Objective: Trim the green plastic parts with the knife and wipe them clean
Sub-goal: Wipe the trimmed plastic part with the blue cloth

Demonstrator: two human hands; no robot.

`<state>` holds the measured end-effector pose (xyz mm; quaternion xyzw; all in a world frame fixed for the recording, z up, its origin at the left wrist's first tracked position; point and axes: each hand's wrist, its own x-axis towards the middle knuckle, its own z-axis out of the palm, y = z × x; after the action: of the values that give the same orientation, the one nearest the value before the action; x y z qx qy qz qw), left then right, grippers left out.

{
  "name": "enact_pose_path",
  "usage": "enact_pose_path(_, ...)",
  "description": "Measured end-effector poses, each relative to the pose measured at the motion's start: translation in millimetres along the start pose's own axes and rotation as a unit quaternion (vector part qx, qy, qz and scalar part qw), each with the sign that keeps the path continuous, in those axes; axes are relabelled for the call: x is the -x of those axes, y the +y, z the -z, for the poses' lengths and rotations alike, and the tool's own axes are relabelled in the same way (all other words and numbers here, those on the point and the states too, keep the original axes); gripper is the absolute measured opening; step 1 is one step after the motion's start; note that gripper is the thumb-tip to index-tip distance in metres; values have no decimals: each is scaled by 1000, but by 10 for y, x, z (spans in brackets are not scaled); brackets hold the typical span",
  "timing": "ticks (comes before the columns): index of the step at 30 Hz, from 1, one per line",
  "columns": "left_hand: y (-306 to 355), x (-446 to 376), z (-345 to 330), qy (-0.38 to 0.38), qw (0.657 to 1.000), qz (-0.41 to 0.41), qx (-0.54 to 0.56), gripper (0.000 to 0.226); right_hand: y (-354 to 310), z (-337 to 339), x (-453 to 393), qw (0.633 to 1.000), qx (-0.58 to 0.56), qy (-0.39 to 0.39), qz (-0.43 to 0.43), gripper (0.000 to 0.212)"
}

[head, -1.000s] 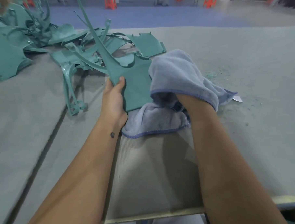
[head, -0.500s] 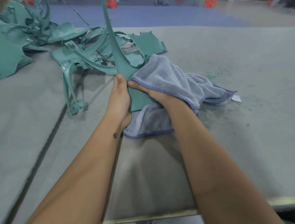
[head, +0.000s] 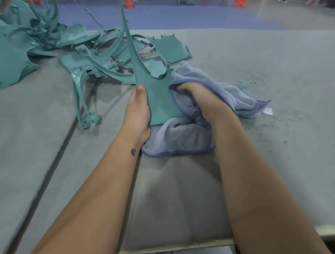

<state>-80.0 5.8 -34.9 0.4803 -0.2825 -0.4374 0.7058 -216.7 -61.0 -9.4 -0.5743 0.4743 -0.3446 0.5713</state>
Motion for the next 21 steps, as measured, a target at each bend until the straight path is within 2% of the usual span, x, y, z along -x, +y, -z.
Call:
enact_pose_path(2,3,-2,9,2,1000,3,3,32,0,85,43,995,-98,-4,36,31)
enact_pose_path(4,2,-7,17,-1,1000,6,8,32,21,178,82,974,-218,-24,53,28)
enact_pose_path(5,4,-8,21,-4,1000,5,9,32,2,179,109,969,-240,-19,56,24)
enact_pose_path(6,4,-4,19,-6,1000,3,7,32,-7,168,99,973,-220,-1,65,19)
enact_pose_path(8,7,11,7,-8,1000,-5,0,33,-31,84,84,997,-41,31,65,9)
enact_pose_path(9,8,19,2,-10,1000,-9,-1,36,-56,20,108,997,51,16,63,3)
enact_pose_path(10,7,21,-1,-13,1000,-14,-2,37,-55,-33,110,993,108,-8,53,9)
enact_pose_path(12,11,16,-2,-21,1000,-22,-7,33,-76,-153,112,991,114,-63,15,13)
enact_pose_path(14,10,18,6,-28,999,-22,-5,27,-61,-210,86,992,101,-70,19,13)
enact_pose_path(17,12,27,9,-33,999,-24,-1,25,-79,-211,111,997,57,-27,37,16)
enact_pose_path(20,19,37,14,-45,999,-18,3,23,-92,-247,67,992,92,57,61,45)
enact_pose_path(21,22,38,15,-46,999,-15,2,22,-100,-253,49,987,118,88,67,48)
